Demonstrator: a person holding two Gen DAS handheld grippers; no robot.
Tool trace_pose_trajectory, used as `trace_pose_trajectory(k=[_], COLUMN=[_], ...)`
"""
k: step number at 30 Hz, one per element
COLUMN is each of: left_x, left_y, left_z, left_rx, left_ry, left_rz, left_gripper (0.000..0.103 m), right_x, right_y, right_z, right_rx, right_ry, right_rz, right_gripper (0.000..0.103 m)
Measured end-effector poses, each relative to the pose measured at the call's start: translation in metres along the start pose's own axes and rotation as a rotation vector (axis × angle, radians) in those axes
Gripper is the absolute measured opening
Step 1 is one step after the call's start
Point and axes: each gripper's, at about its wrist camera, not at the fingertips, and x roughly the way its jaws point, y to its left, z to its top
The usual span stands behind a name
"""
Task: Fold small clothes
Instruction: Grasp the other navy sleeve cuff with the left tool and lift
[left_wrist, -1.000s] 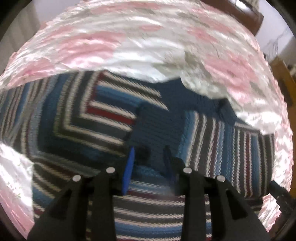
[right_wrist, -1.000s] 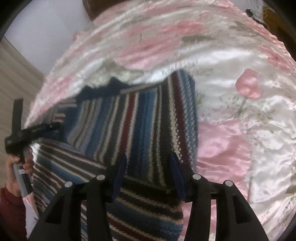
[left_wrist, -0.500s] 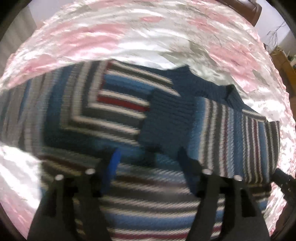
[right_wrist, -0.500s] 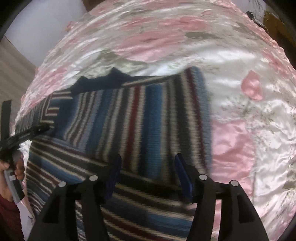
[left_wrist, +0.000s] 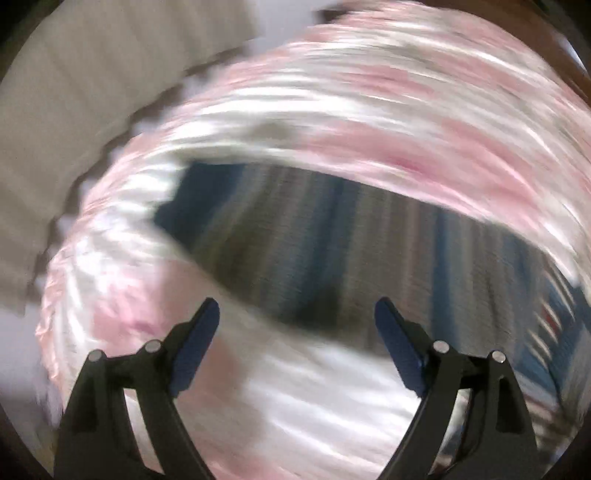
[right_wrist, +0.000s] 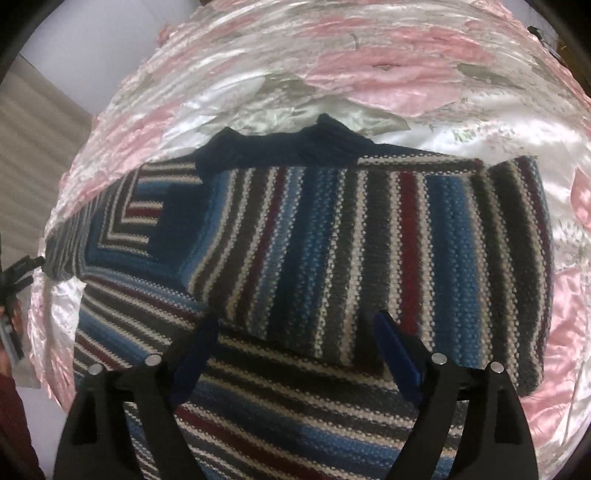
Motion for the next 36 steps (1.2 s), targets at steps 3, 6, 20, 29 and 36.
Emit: trace_pose_trajectory(k=[3,6,20,29,36], left_x=[0.025,0.048,0.023,-0.072,-0.119], left_y=[0.041,0.062,0.053,-0.026,-0.134], left_z=[0.022,0.034,0.032,0.010,-0.042], left_rx=[-0.081,-0.146,-0.157,0.006,0.236], left_ry=[0.039,0.086,-0.038,-0.237,-0.283], left_rz=[-0.040,-0.123,-0.256,-0.417,-0.517], left_gripper=[0.074,0.068,0.012,0.012,0.012], right_x=[0.005,0.008,0.014,-0.006,-0.016], right_y=[0.001,0.000,-0.010,-0.023,-0.045], right_z=[0.001,0.001,-0.008,-0.017,-0.025], right_rx=[0.008,-0.001,0.002,0.008,0.026], right_ry=[0.009,0.014,0.034,0.014,0.011], right_rz=[-0.015,-0.026,-0.043,-0.030,-0.039], right_gripper=[0.086,0.086,0.086,0.087,0.087])
